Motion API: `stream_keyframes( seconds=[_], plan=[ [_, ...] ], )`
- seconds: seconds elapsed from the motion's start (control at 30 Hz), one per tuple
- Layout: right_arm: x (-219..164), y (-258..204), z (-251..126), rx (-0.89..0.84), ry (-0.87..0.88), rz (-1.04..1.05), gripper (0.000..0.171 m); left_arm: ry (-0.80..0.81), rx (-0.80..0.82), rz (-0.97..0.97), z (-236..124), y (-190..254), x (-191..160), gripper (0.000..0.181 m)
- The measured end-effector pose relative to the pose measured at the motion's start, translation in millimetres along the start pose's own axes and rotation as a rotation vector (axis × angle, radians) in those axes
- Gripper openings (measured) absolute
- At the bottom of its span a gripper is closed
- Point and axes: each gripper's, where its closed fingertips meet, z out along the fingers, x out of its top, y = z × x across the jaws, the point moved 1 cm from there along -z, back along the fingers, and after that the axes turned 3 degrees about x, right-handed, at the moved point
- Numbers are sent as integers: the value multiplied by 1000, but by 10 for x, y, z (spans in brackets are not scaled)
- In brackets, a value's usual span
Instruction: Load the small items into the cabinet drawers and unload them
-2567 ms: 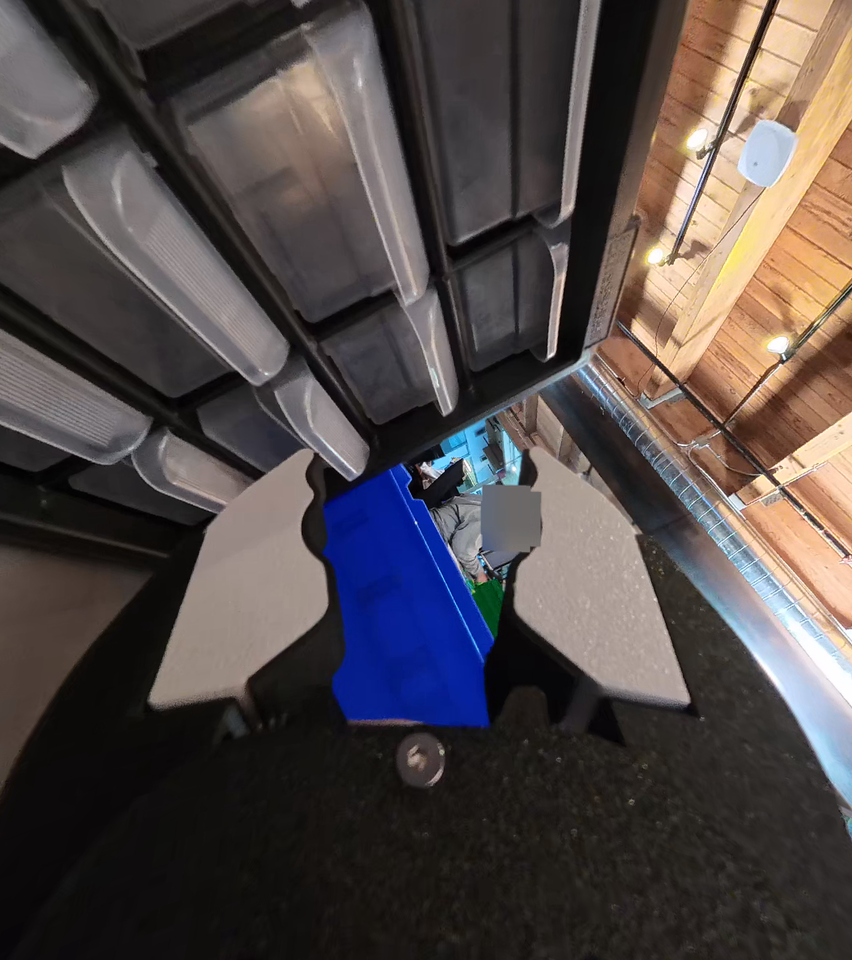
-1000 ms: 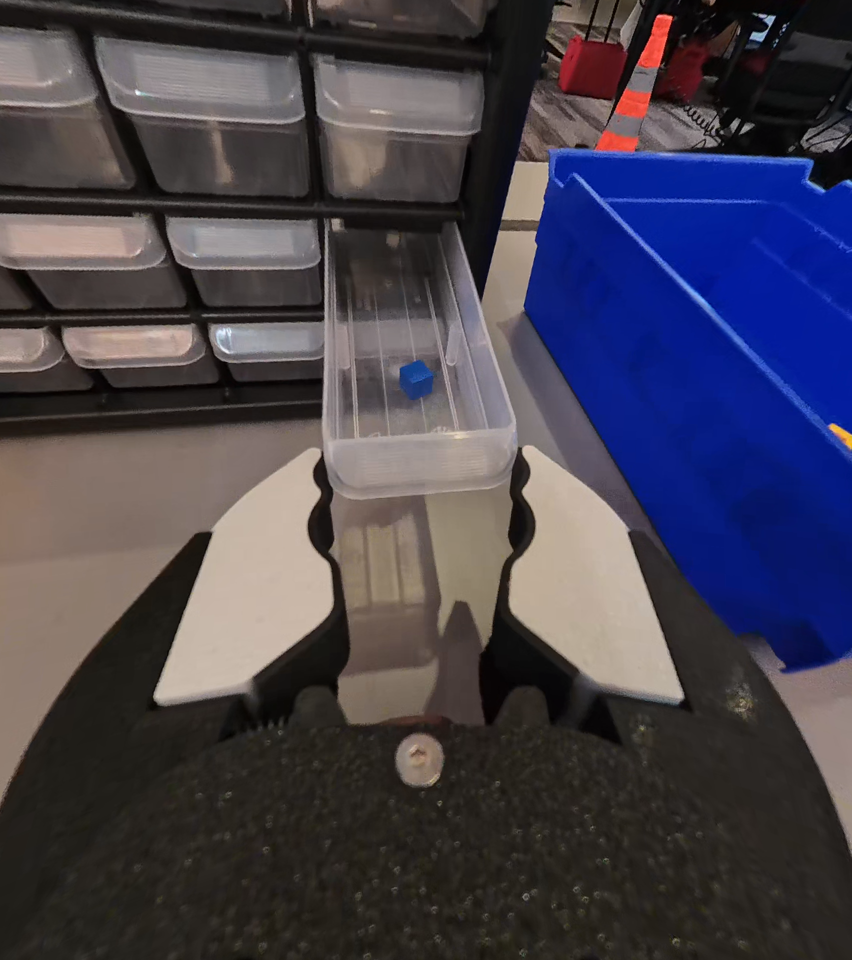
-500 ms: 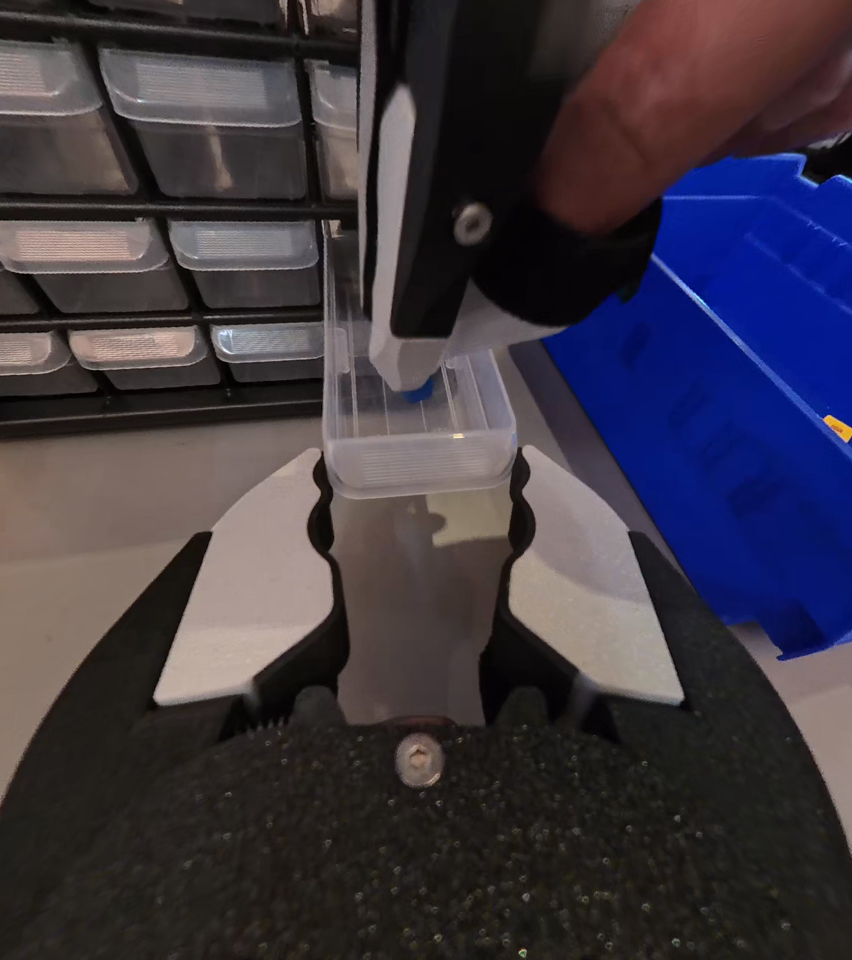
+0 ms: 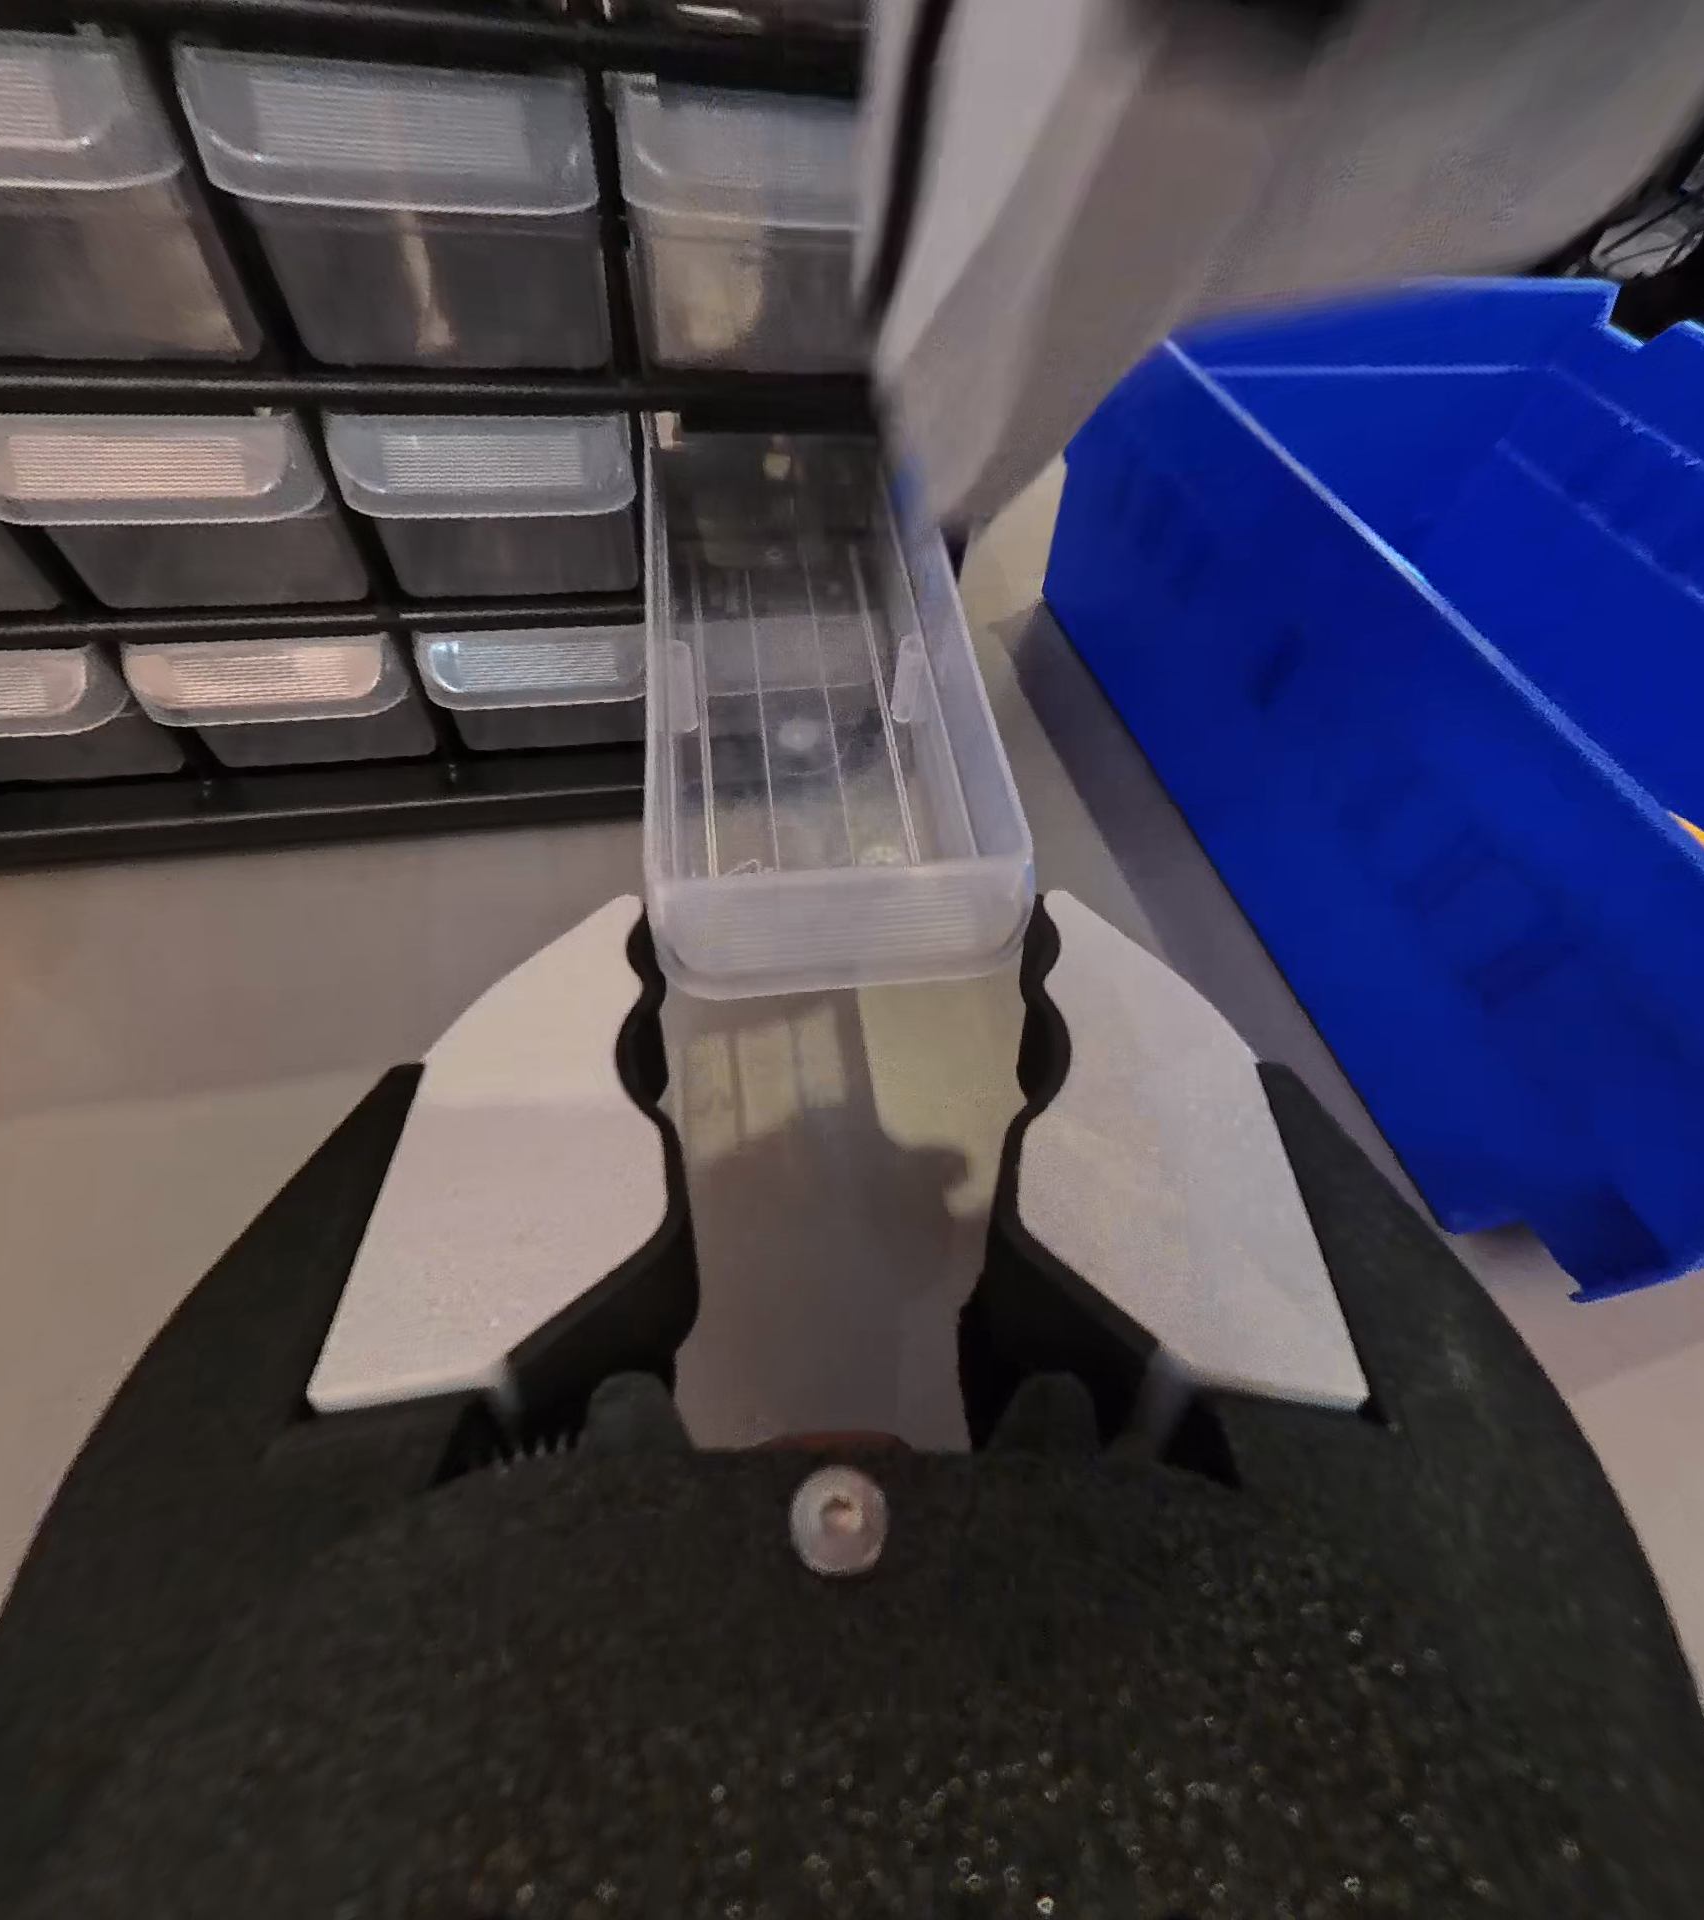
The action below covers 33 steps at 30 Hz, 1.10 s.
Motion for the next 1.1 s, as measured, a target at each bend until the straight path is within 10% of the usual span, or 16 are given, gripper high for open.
stream_keyframes(
  seconds=[0.2,0.43,1.0,1.1],
  plan=[
    [-1004,24,-647,-121,93,302,11,7,-12,-14,18,-20,32,66],
    [-2215,237,491,-58,-132,580,12,9,-3,-16,64,-13,117,66],
    [-2641,394,1083,-29,-277,670,13,-15,-4,-8,143,-20,102,66],
    [-2737,462,910,-157,-314,660,34,-12,-7,-18,172,-14,153,66]
  ],
)
